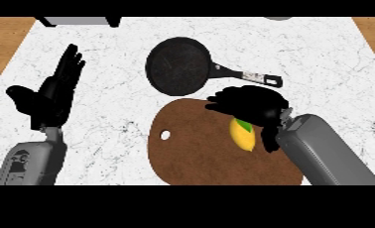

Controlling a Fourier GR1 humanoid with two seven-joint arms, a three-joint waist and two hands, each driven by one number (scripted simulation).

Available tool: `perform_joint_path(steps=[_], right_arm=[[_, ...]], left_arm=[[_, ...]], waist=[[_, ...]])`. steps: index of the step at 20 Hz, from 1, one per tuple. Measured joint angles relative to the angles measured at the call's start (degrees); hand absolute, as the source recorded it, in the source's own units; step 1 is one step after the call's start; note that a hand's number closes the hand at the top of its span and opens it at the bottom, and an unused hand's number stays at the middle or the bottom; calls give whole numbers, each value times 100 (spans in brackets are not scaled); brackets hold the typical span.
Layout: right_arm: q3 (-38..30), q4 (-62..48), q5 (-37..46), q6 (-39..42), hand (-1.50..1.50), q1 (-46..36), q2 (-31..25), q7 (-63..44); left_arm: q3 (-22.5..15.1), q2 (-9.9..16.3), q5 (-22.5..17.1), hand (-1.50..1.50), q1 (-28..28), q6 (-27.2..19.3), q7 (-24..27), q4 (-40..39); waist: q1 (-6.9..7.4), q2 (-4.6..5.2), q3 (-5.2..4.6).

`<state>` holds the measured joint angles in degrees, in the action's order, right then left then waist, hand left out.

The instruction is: Pick the lemon from the cutting board and place it in the pan

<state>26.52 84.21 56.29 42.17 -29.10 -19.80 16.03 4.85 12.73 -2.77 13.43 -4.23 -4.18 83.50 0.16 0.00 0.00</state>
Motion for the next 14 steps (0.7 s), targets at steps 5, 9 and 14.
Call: perform_joint_path(steps=[5, 9, 14], right_arm=[[85, -365, 383, -185, -150, 80, 38, 283], [84, -542, 583, -155, 150, 35, 172, 326], [278, -637, 690, -432, 150, 46, 69, 810]], left_arm=[[-48, -102, 92, 0, -131, -11, -20, 137], [3, -126, 145, 0, -17, -11, 15, 20], [51, -97, 137, 0, 86, 41, -83, 19]], waist=[[7, 0, 0], [0, 1, -1], [5, 1, -1]])
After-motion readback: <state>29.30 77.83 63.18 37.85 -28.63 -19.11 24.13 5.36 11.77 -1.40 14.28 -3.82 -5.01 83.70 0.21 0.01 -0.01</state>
